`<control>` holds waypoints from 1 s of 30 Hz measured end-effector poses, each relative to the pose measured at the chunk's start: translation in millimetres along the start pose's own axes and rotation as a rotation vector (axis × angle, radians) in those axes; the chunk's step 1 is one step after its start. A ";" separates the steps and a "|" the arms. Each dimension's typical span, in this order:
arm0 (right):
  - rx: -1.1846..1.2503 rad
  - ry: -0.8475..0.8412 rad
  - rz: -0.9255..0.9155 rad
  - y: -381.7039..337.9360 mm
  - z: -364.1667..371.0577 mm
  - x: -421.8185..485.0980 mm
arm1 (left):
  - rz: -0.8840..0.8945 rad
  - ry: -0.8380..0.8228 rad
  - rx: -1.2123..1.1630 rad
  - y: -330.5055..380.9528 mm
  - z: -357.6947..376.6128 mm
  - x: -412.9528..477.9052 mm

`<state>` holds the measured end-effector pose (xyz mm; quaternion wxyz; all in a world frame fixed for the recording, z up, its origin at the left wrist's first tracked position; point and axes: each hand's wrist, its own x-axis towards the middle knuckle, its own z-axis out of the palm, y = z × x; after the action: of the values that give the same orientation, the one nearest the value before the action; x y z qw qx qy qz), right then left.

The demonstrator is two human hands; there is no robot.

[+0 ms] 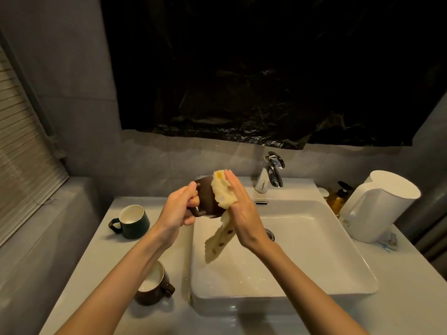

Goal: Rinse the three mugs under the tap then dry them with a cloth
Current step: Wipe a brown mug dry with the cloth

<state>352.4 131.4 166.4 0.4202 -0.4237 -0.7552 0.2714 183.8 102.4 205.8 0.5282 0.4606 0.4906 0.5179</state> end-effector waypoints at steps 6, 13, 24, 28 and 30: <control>-0.215 -0.060 -0.170 -6.2 -0.7 -9.4 | -0.021 -0.049 -0.049 0.3 -4.6 1.9; 0.108 0.050 0.090 -23.6 -16.9 17.6 | 0.053 -0.066 -0.053 4.3 3.1 -2.8; 0.081 0.173 0.254 6.1 -52.6 6.0 | -0.005 -0.030 -0.219 9.3 -17.4 6.6; -0.050 -0.181 0.111 -15.6 -69.0 13.7 | -0.031 -0.077 -0.141 16.4 -19.6 10.0; -0.270 -0.232 -0.003 -22.5 -64.3 19.6 | -0.040 -0.109 -0.071 20.2 -17.5 10.4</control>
<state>393.1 140.8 223.7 0.2699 -0.4408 -0.8289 0.2142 164.2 113.3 223.8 0.5803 0.4590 0.4516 0.4986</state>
